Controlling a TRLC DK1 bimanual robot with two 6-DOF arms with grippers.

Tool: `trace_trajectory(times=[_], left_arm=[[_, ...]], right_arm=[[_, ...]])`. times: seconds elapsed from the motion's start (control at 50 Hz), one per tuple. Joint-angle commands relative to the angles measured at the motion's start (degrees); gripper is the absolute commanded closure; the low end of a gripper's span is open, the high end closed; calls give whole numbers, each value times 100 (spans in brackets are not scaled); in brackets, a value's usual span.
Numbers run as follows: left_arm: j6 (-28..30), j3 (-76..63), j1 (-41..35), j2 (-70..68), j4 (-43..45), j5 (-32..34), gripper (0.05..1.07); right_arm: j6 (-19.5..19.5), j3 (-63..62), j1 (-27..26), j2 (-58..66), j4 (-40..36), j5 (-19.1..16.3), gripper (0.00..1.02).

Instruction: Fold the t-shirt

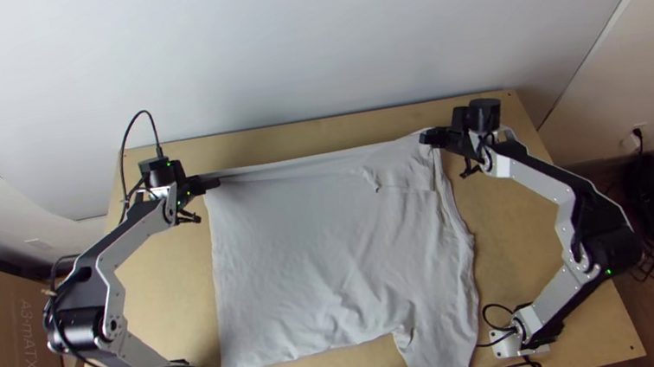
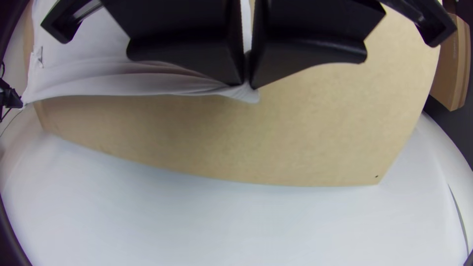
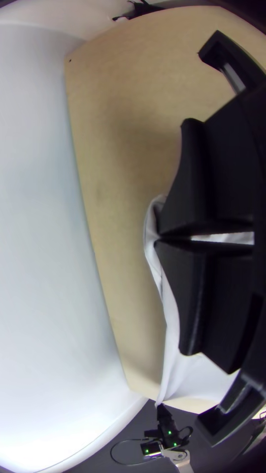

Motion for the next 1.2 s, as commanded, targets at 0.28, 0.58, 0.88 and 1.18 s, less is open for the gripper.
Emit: trace_trajectory(times=[0.28,0.58,0.88,1.18], left_arm=[[-48,1845,127,1684,-324,-19,104],[-233,3014,127,2308,-1045,-19,104],[-567,3497,144,1991,-2460,-2,104],[-672,2636,118,1007,-2689,288,104]], right_arm=[[-39,2038,-113,1791,-419,99,100],[5,3848,-113,2889,-1395,91,100],[155,4297,-113,2731,-2256,91,100],[146,3717,-227,1940,-2722,-6,100]])
